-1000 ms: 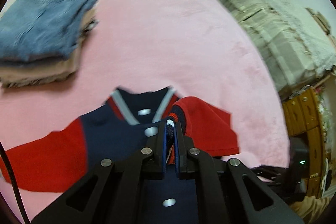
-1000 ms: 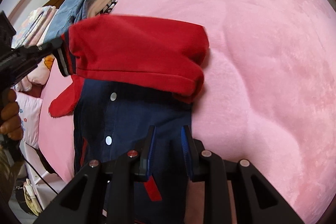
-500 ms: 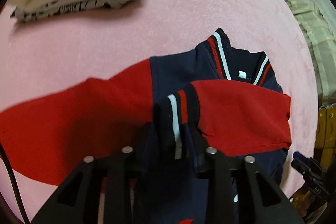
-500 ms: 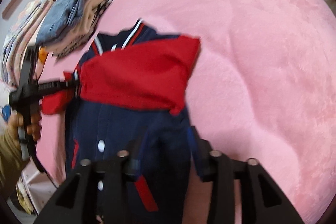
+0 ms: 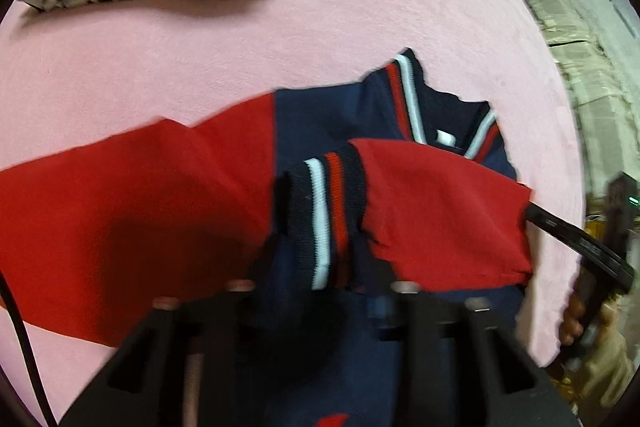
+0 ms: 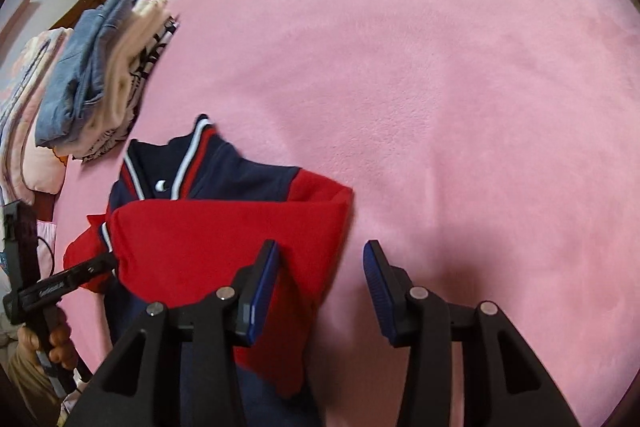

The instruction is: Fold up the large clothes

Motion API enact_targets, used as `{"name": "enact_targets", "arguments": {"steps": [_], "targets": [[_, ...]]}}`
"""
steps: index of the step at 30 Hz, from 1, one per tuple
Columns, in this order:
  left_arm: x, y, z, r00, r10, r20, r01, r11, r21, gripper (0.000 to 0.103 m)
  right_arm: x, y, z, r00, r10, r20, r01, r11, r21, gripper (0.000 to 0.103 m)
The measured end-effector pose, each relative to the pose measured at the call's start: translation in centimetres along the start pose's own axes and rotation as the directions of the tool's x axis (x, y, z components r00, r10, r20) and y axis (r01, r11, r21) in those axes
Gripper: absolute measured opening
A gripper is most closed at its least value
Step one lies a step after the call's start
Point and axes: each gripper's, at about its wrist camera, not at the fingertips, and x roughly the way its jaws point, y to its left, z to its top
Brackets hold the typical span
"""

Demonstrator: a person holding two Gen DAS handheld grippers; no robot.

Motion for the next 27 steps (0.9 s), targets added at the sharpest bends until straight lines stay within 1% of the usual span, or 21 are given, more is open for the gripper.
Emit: {"name": "enact_targets", "arguments": {"steps": [1,2,3,4,6,7,9,10,13,14,15,16,17,18,20,23,25,26,27], "targets": [[-0.2,-0.2,-0.1,1.000,0.006,0.004,-0.006,1.000,0.002,0.023,0.4,-0.1,0.2,1.000,-0.002,-0.007,0.002,1.000,-0.008,0.027],[-0.3,-0.4,-0.2,1.000,0.011,0.007,-0.011,1.000,0.011,0.020,0.7,0.0,0.4,1.000,0.002,-0.016,-0.002,1.000,-0.024,0.004],[-0.4,-0.6,-0.2,1.000,0.019,0.008,-0.019,1.000,0.022,0.015,0.9,0.1,0.6,1.000,-0.013,-0.024,0.012,0.999,-0.050,0.004],[-0.4,-0.8,-0.3,1.000,0.024,0.004,-0.024,0.999,0.031,0.014,0.9,0.4,0.8,0.999,-0.044,-0.017,0.043,0.995,-0.086,0.004],[-0.4,-1.1,-0.4,0.999,0.042,0.005,-0.042,0.998,0.054,0.014,0.6,0.9,1.1,0.997,-0.082,0.007,0.082,0.985,-0.154,0.004],[-0.2,-1.2,-0.5,0.998,0.063,0.004,-0.063,0.996,0.069,0.014,0.6,1.3,1.2,0.994,-0.106,0.025,0.109,0.975,-0.195,0.003],[0.3,-1.2,-0.5,0.996,0.086,-0.007,-0.085,0.993,0.080,0.014,1.0,1.1,1.4,0.984,-0.169,0.052,0.176,0.956,-0.236,0.004],[0.6,-1.0,-0.5,0.996,0.086,-0.011,-0.085,0.994,0.074,0.014,1.7,0.6,1.4,0.979,-0.198,0.040,0.201,0.950,-0.238,0.004],[0.6,-0.6,-0.4,0.997,0.076,-0.016,-0.075,0.996,0.051,0.014,1.4,0.3,1.4,0.982,-0.183,0.039,0.188,0.957,-0.221,0.006],[0.4,-0.5,-0.4,0.997,0.071,-0.015,-0.070,0.996,0.045,0.014,1.0,0.5,1.3,0.981,-0.188,0.044,0.193,0.955,-0.223,0.007],[-0.1,-0.4,-0.5,0.998,0.065,-0.013,-0.064,0.997,0.042,0.014,0.2,0.7,1.1,0.977,-0.202,0.064,0.211,0.954,-0.215,0.011],[-0.7,-0.2,-0.5,0.998,0.063,-0.009,-0.062,0.997,0.040,0.014,-0.5,0.7,1.0,0.976,-0.202,0.077,0.213,0.956,-0.202,0.012],[-1.2,-0.2,-0.6,0.998,0.070,-0.003,-0.070,0.997,0.039,0.014,-1.2,0.5,0.8,0.977,-0.193,0.088,0.207,0.961,-0.183,0.012],[-2.0,-0.2,-0.7,0.996,0.087,0.007,-0.087,0.996,0.034,0.014,-2.0,0.4,0.7,0.981,-0.173,0.092,0.186,0.970,-0.156,0.012],[-3.5,0.0,-0.9,0.995,0.099,0.029,-0.100,0.995,0.029,0.014,-3.6,0.3,0.1,0.987,-0.125,0.102,0.136,0.984,-0.111,0.012],[-5.8,-1.7,-1.7,0.993,0.081,0.085,-0.086,0.995,0.054,0.017,-5.1,1.9,-1.3,0.988,-0.093,0.122,0.108,0.987,-0.123,0.012],[-6.1,-3.2,-2.1,0.992,0.069,0.102,-0.078,0.994,0.082,0.023,-5.4,3.6,-2.2,0.992,-0.050,0.119,0.067,0.988,-0.137,0.012],[-5.9,-3.9,-2.3,0.992,0.066,0.108,-0.076,0.993,0.094,0.024,-5.2,4.5,-2.4,0.993,-0.030,0.113,0.046,0.989,-0.141,0.012],[-5.7,-4.6,-2.6,0.991,0.067,0.113,-0.079,0.991,0.108,0.028,-5.0,5.4,-2.8,0.995,-0.007,0.104,0.022,0.989,-0.148,0.012]]}}
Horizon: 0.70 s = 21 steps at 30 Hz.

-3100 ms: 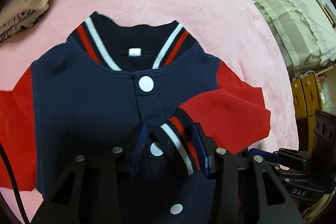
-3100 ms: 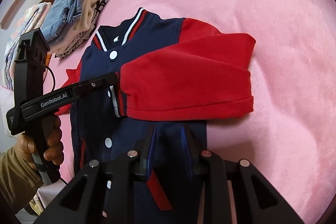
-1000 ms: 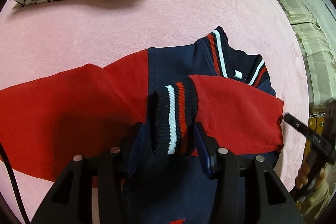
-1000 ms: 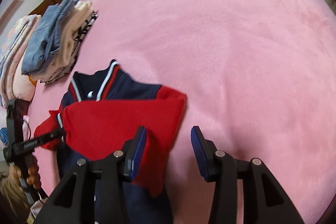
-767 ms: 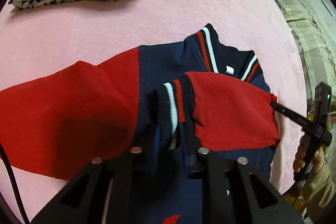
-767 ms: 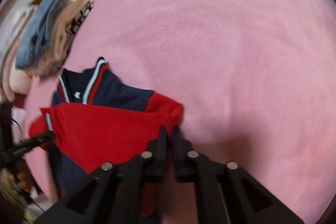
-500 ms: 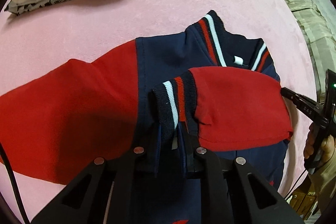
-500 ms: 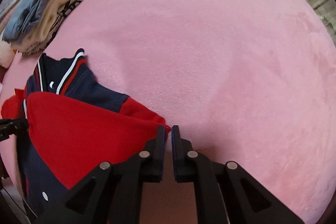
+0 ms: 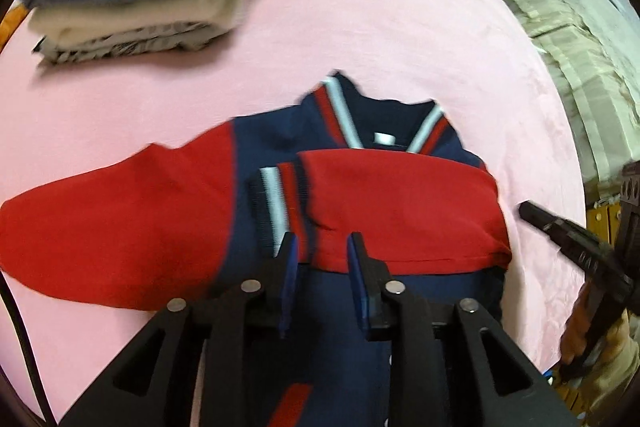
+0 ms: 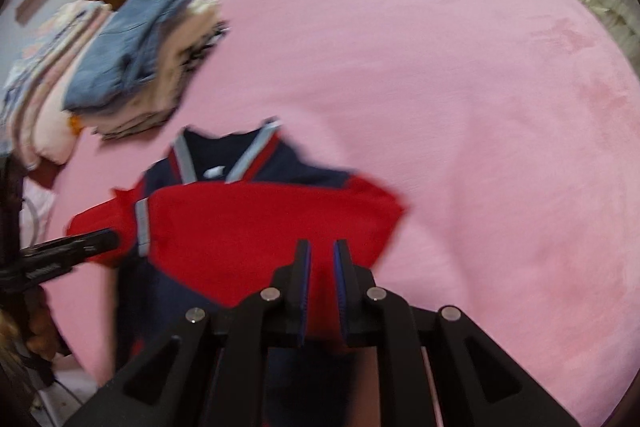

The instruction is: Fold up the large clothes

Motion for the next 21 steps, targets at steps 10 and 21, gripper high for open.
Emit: {"name": "enact_targets", "arguments": {"steps": [10,21], "targets": [[6.0,-2.8,0.0,0.999,0.039,-0.023,-0.040,0.999,-0.036,0.030,5.1,2.8,-2.7,0.989,-0.143,-0.044,0.142,0.989,-0.030,0.007],[5.9,-2.5,-0.2,0.999,0.035,-0.030,-0.035,0.999,-0.010,0.031,3.6,-3.8,-4.1,0.977,-0.195,-0.087,0.204,0.974,0.104,0.001]]}}
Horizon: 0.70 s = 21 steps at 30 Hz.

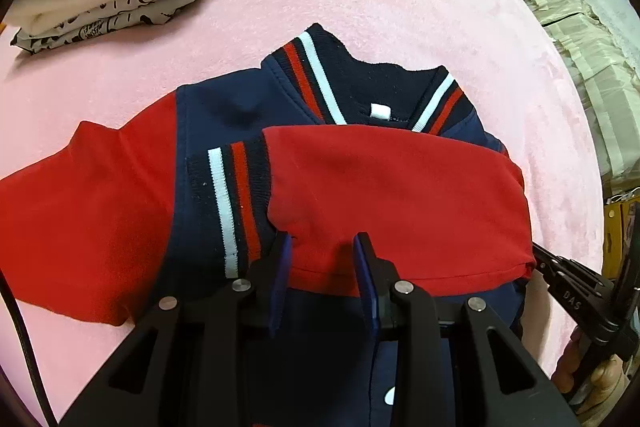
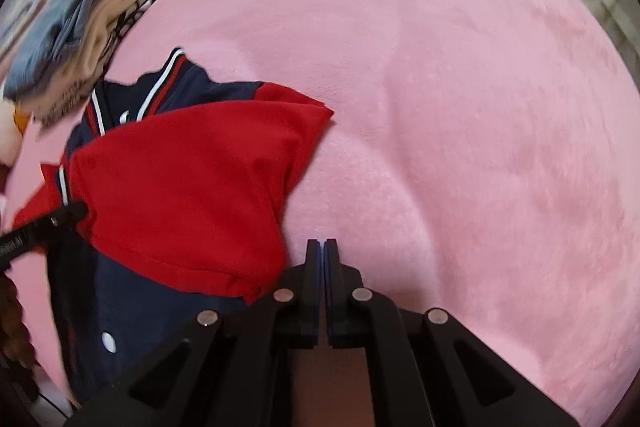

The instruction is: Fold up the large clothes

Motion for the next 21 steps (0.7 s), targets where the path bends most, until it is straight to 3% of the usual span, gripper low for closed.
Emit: {"name": "enact_targets", "arguments": {"steps": [7,10,13,21], "targets": [[-1.9,-1.4,-0.4,0.999,0.038,-0.024,-0.038,0.999,-0.001,0.037,-2.1,1.1,0.0,0.999,0.035,-0.005,-0.035,0.999,-0.012,0.002],[-3.5,-2.4,-0.7,0.999,0.044,-0.009,-0.044,0.999,-0.004,0.040,-3.5,1.3,0.2,0.998,0.058,-0.011,-0.058,0.998,-0.016,0.003],[-5.6,-3.4,-1.1,0.998,0.053,0.016,-0.053,0.999,-0.007,0.052,-4.9,1.6,0.2,0.997,0.077,-0.017,-0.077,0.997,-0.026,0.003],[-10.2,-5.9,-2.1,0.997,0.045,0.062,-0.043,0.999,-0.027,0.057,-9.3,2.3,0.1,0.995,0.099,-0.004,-0.099,0.992,-0.079,0.003]]}}
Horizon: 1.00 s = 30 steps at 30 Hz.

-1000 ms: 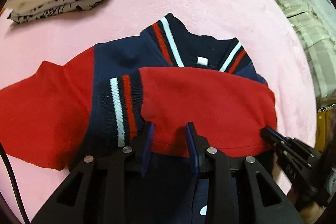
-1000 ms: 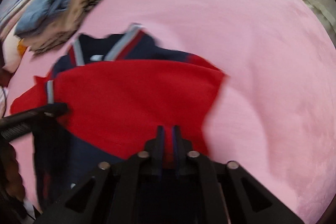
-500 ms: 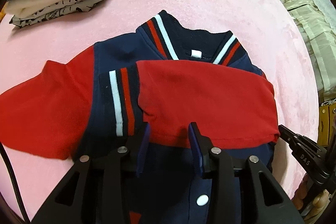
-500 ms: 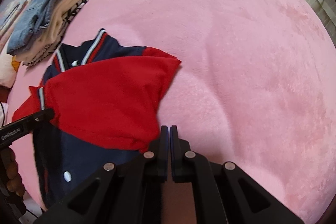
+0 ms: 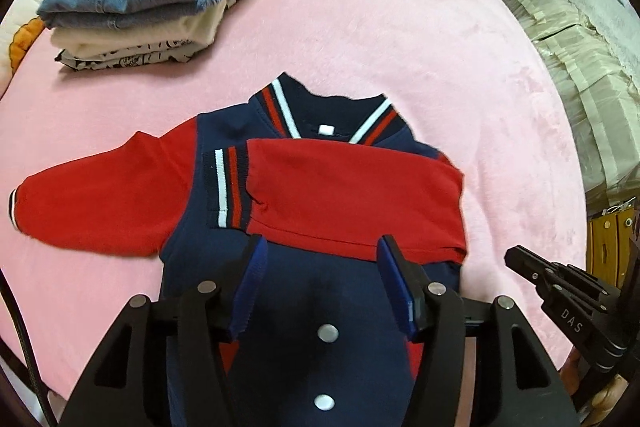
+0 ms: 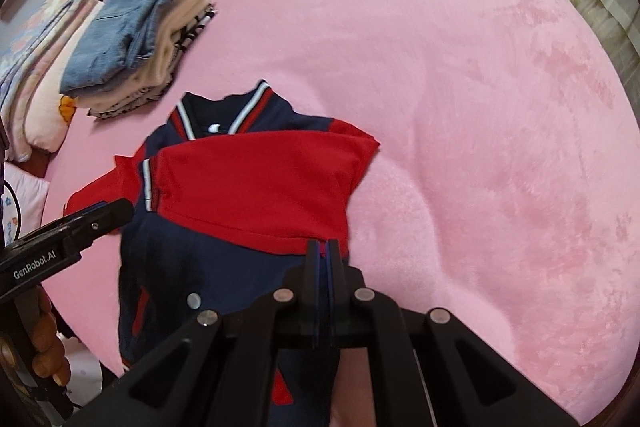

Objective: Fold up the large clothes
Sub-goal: 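Move the left gripper to the cuff of the other red sleeve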

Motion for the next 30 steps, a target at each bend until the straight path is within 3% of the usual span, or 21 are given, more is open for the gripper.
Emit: {"name": "enact_targets", "arguments": {"steps": [6,9,19,24,30], "targets": [[-3.5,-2.1,-1.0,0.999,-0.007,0.033,0.007,1.000,-0.001,0.074,-2.7,1.1,0.1,0.999,0.032,0.006,-0.031,0.999,-0.038,0.007],[-5.2,-2.9,-1.5,0.999,-0.009,0.048,0.009,1.000,0.001,0.075,-3.9,1.3,-0.2,0.999,0.047,0.009,-0.046,0.998,-0.052,0.020],[-10.4,-3.8,-3.0,0.995,0.021,0.094,-0.017,0.999,-0.040,0.075,-6.9,4.3,-1.1,0.991,0.131,-0.005,-0.130,0.979,-0.160,0.022],[-12.4,-2.5,-3.7,0.993,0.056,0.107,-0.049,0.996,-0.069,0.075,-7.8,6.7,-1.2,0.984,0.179,-0.018,-0.179,0.962,-0.207,0.022],[-14.6,2.5,-4.8,0.991,0.087,0.102,-0.071,0.987,-0.146,0.075,-8.2,10.8,-1.0,0.979,0.201,-0.028,-0.201,0.941,-0.271,0.022]]}}
